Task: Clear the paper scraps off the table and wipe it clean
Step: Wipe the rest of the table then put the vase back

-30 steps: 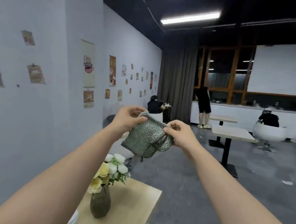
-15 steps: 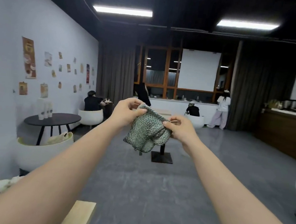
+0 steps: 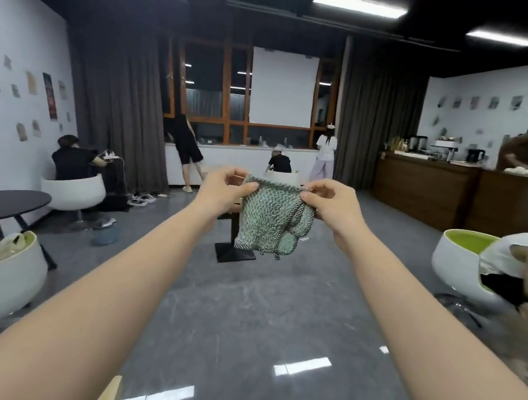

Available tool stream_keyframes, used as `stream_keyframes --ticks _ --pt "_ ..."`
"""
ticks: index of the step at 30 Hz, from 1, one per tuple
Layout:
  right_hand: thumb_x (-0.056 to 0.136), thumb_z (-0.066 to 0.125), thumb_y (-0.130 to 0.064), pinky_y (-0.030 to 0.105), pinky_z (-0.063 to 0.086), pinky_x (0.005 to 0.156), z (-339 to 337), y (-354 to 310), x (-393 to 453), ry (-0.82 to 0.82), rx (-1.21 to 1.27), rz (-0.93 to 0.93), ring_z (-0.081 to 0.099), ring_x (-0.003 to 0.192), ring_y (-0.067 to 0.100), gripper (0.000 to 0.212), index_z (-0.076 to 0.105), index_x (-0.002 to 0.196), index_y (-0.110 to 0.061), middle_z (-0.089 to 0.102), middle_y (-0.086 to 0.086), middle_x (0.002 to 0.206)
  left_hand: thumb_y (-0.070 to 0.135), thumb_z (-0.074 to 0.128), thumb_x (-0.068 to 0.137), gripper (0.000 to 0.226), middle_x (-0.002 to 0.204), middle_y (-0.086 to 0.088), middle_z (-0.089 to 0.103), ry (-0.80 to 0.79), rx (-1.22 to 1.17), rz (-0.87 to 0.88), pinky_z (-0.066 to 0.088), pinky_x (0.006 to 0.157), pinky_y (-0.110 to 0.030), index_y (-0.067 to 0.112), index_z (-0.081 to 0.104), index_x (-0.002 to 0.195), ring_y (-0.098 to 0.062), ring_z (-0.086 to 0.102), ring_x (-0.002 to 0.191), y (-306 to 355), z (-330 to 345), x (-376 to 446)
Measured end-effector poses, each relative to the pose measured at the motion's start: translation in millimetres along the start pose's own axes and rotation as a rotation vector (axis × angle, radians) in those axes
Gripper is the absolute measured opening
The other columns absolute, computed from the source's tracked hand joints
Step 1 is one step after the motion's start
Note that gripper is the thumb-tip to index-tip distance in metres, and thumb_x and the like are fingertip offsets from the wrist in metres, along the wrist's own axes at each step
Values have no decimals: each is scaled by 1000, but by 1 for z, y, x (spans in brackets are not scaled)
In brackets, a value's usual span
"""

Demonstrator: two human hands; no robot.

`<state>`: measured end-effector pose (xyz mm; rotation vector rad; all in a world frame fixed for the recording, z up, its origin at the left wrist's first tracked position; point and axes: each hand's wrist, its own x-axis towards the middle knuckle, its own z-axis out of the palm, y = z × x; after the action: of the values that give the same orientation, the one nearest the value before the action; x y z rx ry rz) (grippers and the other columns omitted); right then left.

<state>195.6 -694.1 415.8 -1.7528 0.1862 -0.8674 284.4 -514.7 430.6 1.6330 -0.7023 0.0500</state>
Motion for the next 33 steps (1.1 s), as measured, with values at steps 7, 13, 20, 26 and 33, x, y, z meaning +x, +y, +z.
stream_keyframes --ticks 7,13,20,26,33 --pt "76 74 -7 31 48 75 -15 44 23 85 -61 28 56 75 12 14 66 79 -19 60 -6 71 10 68 84 14 80 0 59 -60 -87 -22 48 80 -32 21 58 81 -17 56 84 -45 42 32" --pt "77 73 -5 27 45 70 -35 100 48 76 -76 81 56 70 11 20 65 73 -23 61 -4 69 9 68 83 15 80 0 57 -75 -119 -94 49 90 -45 20 59 79 -22 55 88 -90 88 58" --pt "76 73 -7 33 48 74 -43 175 61 47 -105 186 57 70 14 21 65 72 -26 60 -3 68 16 69 83 10 83 0 58 -91 -130 -196 52 89 -44 22 62 84 -18 57 85 -162 129 70" --pt "77 72 -5 39 51 81 -27 249 47 27 -120 324 58 74 18 20 66 75 -23 60 0 73 14 66 86 10 81 2 60 -162 -195 -347 56 76 -36 15 59 93 -16 60 81 -241 149 61" --pt "80 70 -6 38 52 80 5 410 -2 16 -208 488 58 75 17 16 66 78 -21 60 0 76 12 63 88 10 83 1 59 -177 -240 -549 56 63 -28 19 57 87 -10 60 72 -410 186 14"
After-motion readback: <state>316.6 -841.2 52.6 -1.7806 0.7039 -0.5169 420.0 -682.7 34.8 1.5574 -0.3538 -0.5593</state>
